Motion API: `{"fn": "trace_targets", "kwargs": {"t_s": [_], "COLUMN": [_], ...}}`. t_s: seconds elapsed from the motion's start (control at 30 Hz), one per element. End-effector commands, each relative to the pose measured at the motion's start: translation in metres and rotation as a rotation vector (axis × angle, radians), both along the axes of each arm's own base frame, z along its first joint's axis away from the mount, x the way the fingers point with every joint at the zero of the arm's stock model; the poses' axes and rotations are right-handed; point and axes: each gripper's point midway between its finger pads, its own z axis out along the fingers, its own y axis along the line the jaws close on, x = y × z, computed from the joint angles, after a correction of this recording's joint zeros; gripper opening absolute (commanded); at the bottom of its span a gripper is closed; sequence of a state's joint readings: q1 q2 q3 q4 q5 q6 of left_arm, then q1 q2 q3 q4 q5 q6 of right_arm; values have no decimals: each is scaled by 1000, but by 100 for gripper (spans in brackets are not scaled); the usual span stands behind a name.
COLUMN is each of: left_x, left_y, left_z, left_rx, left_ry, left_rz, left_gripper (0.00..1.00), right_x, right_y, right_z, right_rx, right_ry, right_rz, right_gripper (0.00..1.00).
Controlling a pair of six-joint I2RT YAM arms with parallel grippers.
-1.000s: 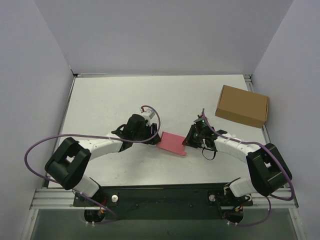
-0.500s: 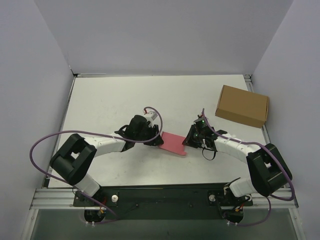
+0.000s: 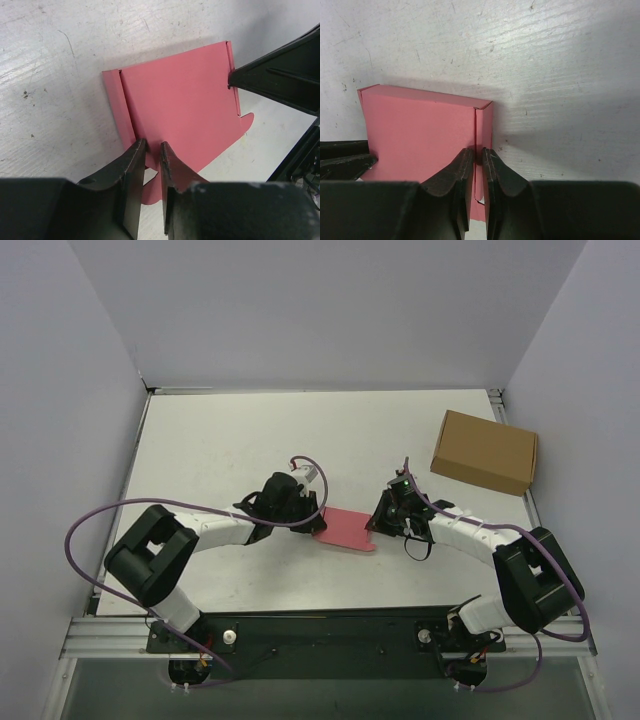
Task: Fold the paper box
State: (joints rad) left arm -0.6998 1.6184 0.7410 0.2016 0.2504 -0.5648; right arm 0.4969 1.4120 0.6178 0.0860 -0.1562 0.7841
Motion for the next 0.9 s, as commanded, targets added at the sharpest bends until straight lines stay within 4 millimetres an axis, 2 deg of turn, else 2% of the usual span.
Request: {"fn": "trace_targets", "kwargs": {"t_s": [0.0,0.07,0.3,0.37,0.47,0.77,0.87], "left_x": [4,6,18,19,19,11,6], "left_y": [-5,-2,5,10,13,1,8], "left_z": [4,9,51,51,42,6,-14], "left_rx": [15,26,2,14,26,-11,42], "left_ry": [-22,-50,-188,-198,-180,-83,-46], "left_rz": [-1,5,37,54,58,0,3], "left_gripper": [28,33,50,58,59,59,53], "right_x": [-33,-34,-34,-33,-33,-33,-33], "right_y": [-32,-33,-35,-35,-36,-37,-38], "right_z": [-30,-30,-30,-29,-29,-28,-27], "right_rx": [-150,-157,-167,-168,-173,-182,-188], "right_ry": [121,121,124,121,118,120,119], "right_rz": [-7,-8,-4,-6,-5,-3,-5], "right_gripper": [13,13,13,13,13,13,13]}}
